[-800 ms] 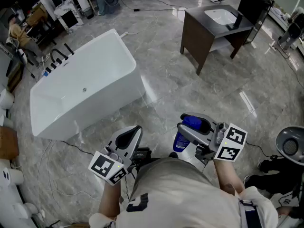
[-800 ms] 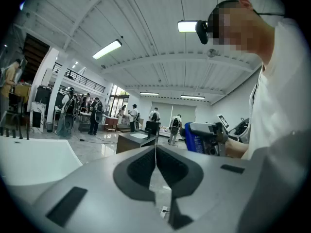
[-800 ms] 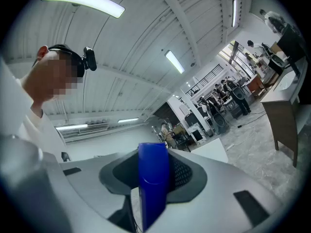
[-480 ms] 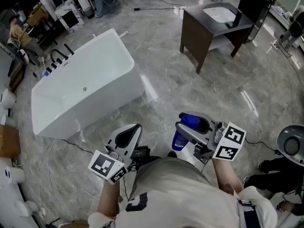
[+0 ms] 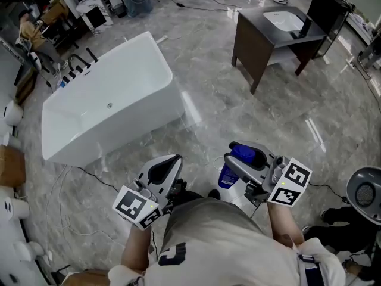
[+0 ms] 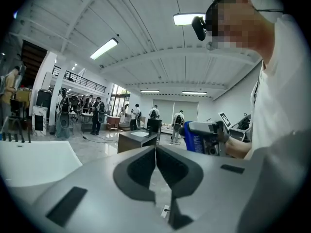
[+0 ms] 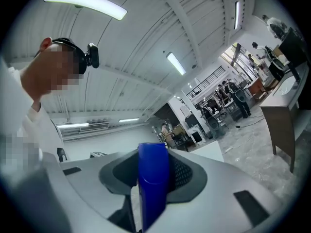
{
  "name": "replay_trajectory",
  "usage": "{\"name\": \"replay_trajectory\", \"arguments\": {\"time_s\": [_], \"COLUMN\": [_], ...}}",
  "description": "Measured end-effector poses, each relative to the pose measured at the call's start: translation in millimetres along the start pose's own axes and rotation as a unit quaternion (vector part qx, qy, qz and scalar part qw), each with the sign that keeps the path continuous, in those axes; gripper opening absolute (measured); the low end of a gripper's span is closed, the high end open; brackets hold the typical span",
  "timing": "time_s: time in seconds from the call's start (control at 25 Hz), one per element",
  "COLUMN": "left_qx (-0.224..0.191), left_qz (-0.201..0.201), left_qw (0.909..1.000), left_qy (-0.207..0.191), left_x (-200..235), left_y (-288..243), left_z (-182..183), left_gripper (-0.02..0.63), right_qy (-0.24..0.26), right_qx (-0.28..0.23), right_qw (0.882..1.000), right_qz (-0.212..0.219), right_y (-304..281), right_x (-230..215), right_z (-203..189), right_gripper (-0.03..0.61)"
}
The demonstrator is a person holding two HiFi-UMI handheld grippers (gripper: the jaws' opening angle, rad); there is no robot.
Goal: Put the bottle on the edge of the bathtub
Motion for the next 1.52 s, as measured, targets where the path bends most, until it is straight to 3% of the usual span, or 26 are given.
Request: {"name": "replay_trajectory", "arguments": {"time_s": [0.36, 0.76, 1.52], "left_qx": [0.014, 0.024, -0.035], "left_qz": [0.014, 0.01, -0.006], "left_qw": [0.9998, 0.9997, 0.9986], "left_qy": [-0.005, 0.003, 0.038], "left_x": [-10, 19, 156], "left_y": [-14, -13, 24], "left_z": [-6, -15, -2], "left_gripper": [0.063, 0.063, 0.061], "right_qy": [-0.009, -0.013, 0.064], "right_qx": [0.005, 0.0, 0.042], "right_qw": [1.0, 1.0, 0.997], "right_qz": [-0.005, -0.003, 0.014], "right_y": [17, -3, -169], "right_x": [-21, -27, -26], "right_z": [-6, -12, -6], "right_gripper": [0.149, 0.149, 0.149]}}
Point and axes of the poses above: the fingertips, and each gripper's own axes: y backward along the fingers, x to its left, z out of its top, the point moved 9 cm from there along y, backward along the fingers, and after that the axes turned 7 degrees about -x, right-handed, at the moved point
